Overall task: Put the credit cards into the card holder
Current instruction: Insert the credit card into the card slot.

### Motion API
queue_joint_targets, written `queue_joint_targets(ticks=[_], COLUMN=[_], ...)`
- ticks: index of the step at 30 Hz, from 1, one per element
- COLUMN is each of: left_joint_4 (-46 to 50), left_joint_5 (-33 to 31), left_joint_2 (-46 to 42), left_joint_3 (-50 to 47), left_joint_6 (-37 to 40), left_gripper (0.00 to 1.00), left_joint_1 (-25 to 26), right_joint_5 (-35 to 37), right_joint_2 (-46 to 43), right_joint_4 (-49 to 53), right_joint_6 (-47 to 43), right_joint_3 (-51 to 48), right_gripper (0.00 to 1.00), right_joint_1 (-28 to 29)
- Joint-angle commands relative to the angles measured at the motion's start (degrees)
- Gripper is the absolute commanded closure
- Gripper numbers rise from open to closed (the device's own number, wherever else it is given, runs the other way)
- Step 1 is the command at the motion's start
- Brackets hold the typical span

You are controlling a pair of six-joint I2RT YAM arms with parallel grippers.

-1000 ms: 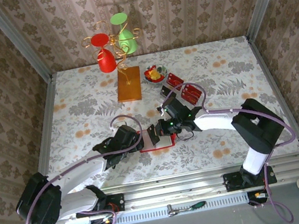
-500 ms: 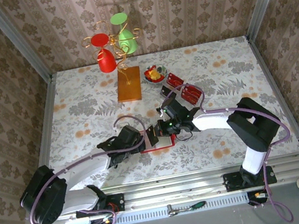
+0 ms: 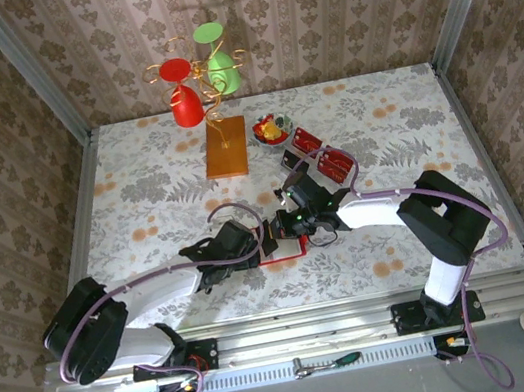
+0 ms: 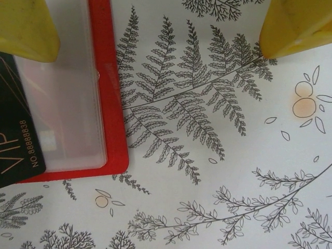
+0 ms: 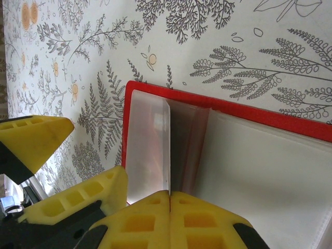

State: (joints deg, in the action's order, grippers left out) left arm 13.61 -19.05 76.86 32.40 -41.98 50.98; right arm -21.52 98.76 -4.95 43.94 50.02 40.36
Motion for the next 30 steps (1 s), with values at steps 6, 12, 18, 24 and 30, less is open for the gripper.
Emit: queue_joint_targets(ticks=[6,12,18,24,30], left_joint_4=[0.4,1.6,1.9,2.1,2.2], left_joint_5=[-2.5,-3.4,-3.9,-4.2,-4.2], left_joint_2=[1.7,2.2,1.8,1.8,1.9], left_joint_3=[0.3,0.1,-0.6,-0.7,-0.7], left_joint_6=[-0.2,-0.7,-1.5,-2.0,-2.1], left_gripper=[0.00,0.00,0.00,0.00,0.00], left_joint_1=[1.0,1.4,1.7,1.8,1.9], right_joint_5=[-1.1,-1.6,-1.7,1.5,4.0], right_joint_2=[1.2,0.9,-3.6,-7.8,-8.9], right_joint_4=[-1.0,-0.9,-0.5,-2.0,-11.9], right_joint_6=[1.0,1.0,0.8,1.4,5.2], right_joint_3=[-1.2,-0.7,-0.7,-3.9,-10.3], right_gripper=[1.00,1.00,1.00,1.00,1.00], right_joint_1=[0.3,0.2,-1.9,-3.9,-4.3])
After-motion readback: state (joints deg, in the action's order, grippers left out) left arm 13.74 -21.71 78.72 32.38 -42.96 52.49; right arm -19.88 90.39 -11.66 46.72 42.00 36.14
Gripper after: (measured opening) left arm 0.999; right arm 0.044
